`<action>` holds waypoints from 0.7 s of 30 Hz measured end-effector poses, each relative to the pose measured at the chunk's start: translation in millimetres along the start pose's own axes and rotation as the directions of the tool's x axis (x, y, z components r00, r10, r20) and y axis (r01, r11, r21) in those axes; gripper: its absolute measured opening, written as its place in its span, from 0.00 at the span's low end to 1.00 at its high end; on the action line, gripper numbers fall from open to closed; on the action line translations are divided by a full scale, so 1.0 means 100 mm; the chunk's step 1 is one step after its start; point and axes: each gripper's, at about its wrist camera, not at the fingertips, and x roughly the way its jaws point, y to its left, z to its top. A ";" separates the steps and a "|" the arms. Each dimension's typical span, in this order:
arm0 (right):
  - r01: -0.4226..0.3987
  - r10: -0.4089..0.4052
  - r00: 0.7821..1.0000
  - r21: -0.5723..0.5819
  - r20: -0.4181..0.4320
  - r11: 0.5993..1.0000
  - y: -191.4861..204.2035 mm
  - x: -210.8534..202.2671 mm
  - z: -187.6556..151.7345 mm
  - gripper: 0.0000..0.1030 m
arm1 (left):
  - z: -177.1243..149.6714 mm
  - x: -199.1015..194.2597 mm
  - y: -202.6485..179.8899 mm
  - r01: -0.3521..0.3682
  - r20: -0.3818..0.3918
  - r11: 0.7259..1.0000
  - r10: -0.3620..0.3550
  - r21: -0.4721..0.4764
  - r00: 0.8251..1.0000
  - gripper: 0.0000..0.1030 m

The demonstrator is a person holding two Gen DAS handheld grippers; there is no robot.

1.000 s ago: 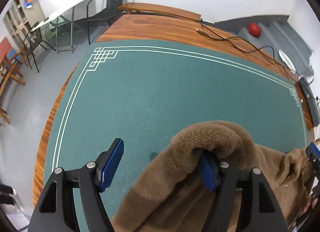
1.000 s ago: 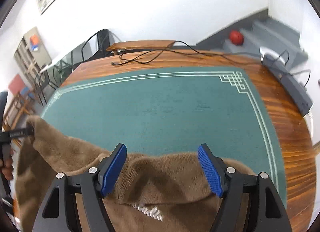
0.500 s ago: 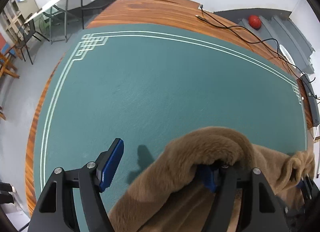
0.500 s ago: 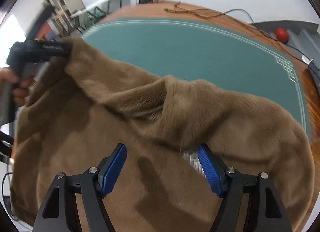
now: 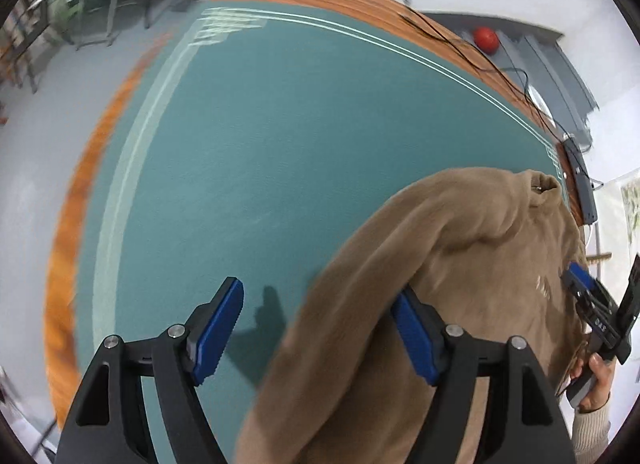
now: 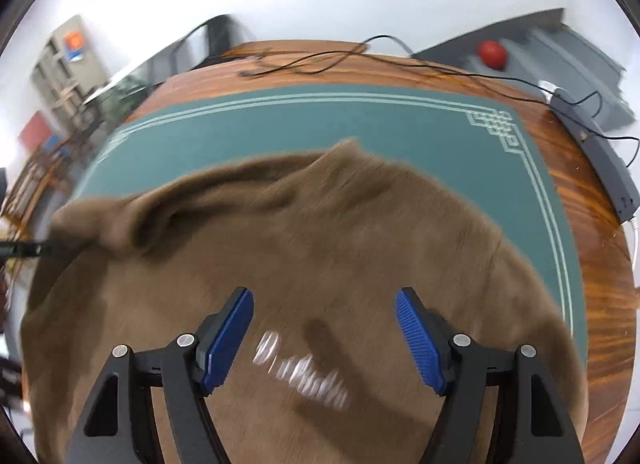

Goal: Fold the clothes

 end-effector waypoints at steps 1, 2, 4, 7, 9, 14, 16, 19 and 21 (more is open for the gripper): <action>-0.011 0.011 1.000 -0.005 -0.005 1.000 0.03 -0.06 -0.09 0.73 | -0.13 -0.09 0.14 -0.009 0.010 1.000 0.009 -0.021 1.000 0.76; -0.023 0.023 1.000 -0.005 -0.010 1.000 0.06 -0.12 -0.19 0.73 | -0.24 -0.17 0.25 -0.017 0.018 0.999 0.017 -0.029 1.000 0.76; -0.053 0.053 0.998 0.006 -0.027 0.999 0.13 -0.19 -0.38 0.73 | -0.53 -0.27 0.40 -0.039 0.016 0.999 0.040 -0.026 0.999 0.76; -0.084 0.083 0.995 -0.010 -0.059 0.996 0.26 -0.21 -0.59 0.73 | -0.94 -0.39 0.57 -0.056 0.007 0.998 0.056 -0.024 0.998 0.76; -0.094 0.091 0.993 -0.043 -0.081 0.995 0.36 -0.17 -0.65 0.73 | -1.19 -0.41 0.62 -0.044 -0.005 0.999 0.044 -0.025 0.999 0.76; -0.115 0.108 0.990 -0.083 -0.091 0.990 0.65 -0.12 -0.47 0.73 | -1.69 -0.44 0.67 -0.016 -0.026 1.000 0.016 -0.011 1.000 0.76; -0.133 0.127 0.988 -0.067 -0.086 0.989 0.75 -0.09 -0.30 0.73 | -1.78 -0.44 0.64 -0.017 -0.027 1.000 0.017 0.011 0.999 0.76; -0.152 0.147 0.986 -0.051 -0.083 0.987 0.91 0.00 -0.08 0.73 | -1.89 -0.45 0.61 -0.018 -0.009 0.999 0.018 0.029 1.000 0.76; -0.161 0.155 0.983 -0.052 -0.095 0.986 1.04 0.10 0.02 0.73 | -1.95 -0.38 0.63 -0.024 -0.026 1.000 0.025 0.020 0.999 0.63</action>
